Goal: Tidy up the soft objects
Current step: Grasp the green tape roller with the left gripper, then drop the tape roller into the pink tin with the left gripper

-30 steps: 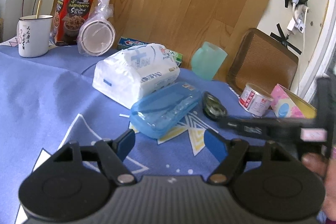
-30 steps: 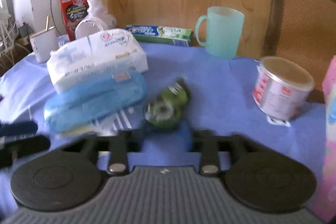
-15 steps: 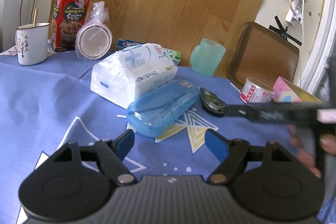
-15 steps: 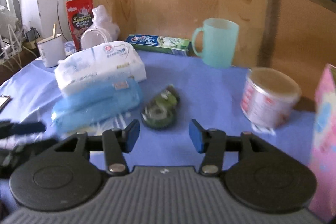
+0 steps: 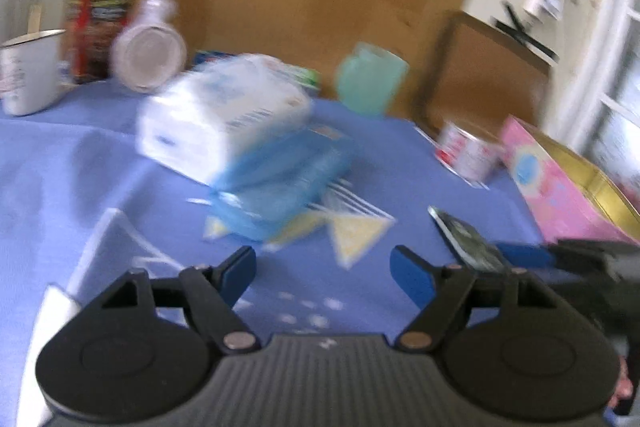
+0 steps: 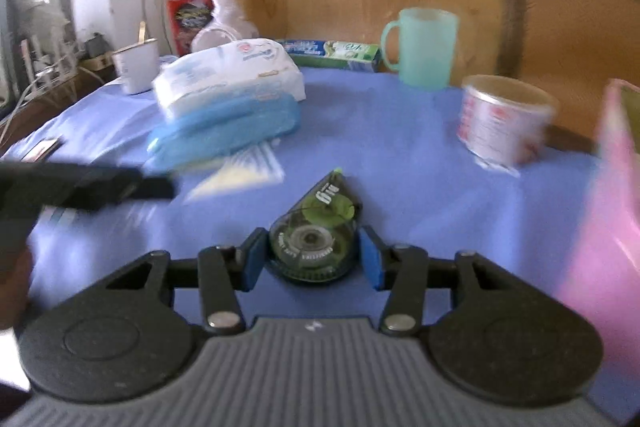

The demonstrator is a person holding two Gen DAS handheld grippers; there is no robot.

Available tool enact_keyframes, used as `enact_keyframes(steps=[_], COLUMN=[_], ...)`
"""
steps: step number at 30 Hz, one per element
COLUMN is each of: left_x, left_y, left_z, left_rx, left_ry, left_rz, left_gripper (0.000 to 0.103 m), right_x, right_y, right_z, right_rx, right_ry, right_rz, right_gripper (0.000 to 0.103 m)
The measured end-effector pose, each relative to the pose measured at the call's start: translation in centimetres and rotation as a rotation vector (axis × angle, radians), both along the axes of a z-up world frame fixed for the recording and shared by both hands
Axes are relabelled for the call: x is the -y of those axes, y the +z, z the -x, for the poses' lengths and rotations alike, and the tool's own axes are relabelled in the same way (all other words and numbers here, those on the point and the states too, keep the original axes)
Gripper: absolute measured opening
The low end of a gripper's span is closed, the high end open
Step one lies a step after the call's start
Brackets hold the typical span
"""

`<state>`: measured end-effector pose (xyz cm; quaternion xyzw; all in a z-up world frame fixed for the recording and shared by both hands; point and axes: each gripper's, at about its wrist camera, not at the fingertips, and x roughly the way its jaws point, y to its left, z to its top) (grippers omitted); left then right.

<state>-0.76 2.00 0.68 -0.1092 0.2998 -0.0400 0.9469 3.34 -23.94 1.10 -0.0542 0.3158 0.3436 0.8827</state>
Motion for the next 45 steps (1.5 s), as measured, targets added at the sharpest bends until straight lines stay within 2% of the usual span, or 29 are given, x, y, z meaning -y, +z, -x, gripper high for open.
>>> enact_keyframes(steps=[5, 7, 9, 10, 13, 14, 16, 21, 23, 25, 28, 31, 32, 34, 38, 45], left_x=[5.4, 8.2, 10.4, 11.4, 13.0, 13.4, 14.4, 18.7, 20.8, 23.0, 26.2, 27.9, 27.9, 26.8, 24.8, 21.0], left_y=[0.3, 0.2, 0.1, 0.2, 0.3, 0.5, 1.7, 6.7, 7.9, 8.5, 8.0, 6.5, 6.1, 5.7, 5.7, 5.6], left_z=[-1.3, -2.0, -2.5, -2.8, -3.7, -3.7, -3.9, -4.4, -5.4, -6.3, -8.5, -10.5, -10.8, -10.5, -9.2, -7.0], left_rx=[-0.068, -0.107, -0.131, -0.147, -0.207, -0.210, -0.177, -0.036, -0.008, 0.024, 0.032, 0.004, -0.008, -0.025, 0.025, 0.045], left_ry=[-0.279, -0.362, -0.393, -0.414, -0.482, -0.484, -0.500, -0.596, -0.630, -0.657, -0.640, -0.553, -0.533, -0.524, -0.500, -0.446], left_rz=[0.167, 0.156, 0.099, 0.075, 0.119, 0.128, 0.117, 0.062, 0.047, 0.030, 0.004, -0.035, -0.028, 0.013, -0.012, 0.004], left_gripper=[0.077, 0.074, 0.071, 0.066, 0.047, 0.047, 0.045, 0.045, 0.045, 0.045, 0.048, 0.049, 0.049, 0.049, 0.052, 0.052], right_x=[4.2, 4.7, 5.1, 5.2, 5.3, 5.6, 5.9, 8.0, 9.4, 10.8, 12.9, 14.0, 14.3, 14.9, 15.3, 14.7], right_y=[-0.5, -0.6, -0.8, -0.8, -0.6, -0.4, 0.2, 3.3, 4.1, 4.5, 4.5, 3.3, 2.6, 1.7, 1.3, 2.1], right_z=[5.8, 6.4, 6.5, 6.5, 6.5, 6.7, 6.8, 7.1, 6.6, 5.5, 2.9, -0.8, -1.6, -2.5, -1.2, 1.3], right_rx=[0.030, 0.039, 0.043, 0.050, 0.085, 0.107, 0.163, 0.357, 0.402, 0.407, 0.399, 0.397, 0.380, 0.349, 0.353, 0.388], right_ry=[-0.079, -0.126, -0.156, -0.165, -0.181, -0.195, -0.220, -0.318, -0.372, -0.431, -0.527, -0.640, -0.651, -0.680, -0.696, -0.689], right_rz=[-0.038, -0.056, -0.085, -0.089, -0.095, -0.090, -0.088, -0.095, -0.087, -0.088, -0.098, -0.012, 0.006, 0.010, -0.031, -0.103], right_gripper=[0.052, 0.052, 0.052, 0.052, 0.052, 0.052, 0.052, 0.052, 0.052, 0.052, 0.052, 0.056, 0.062, 0.064, 0.063, 0.063])
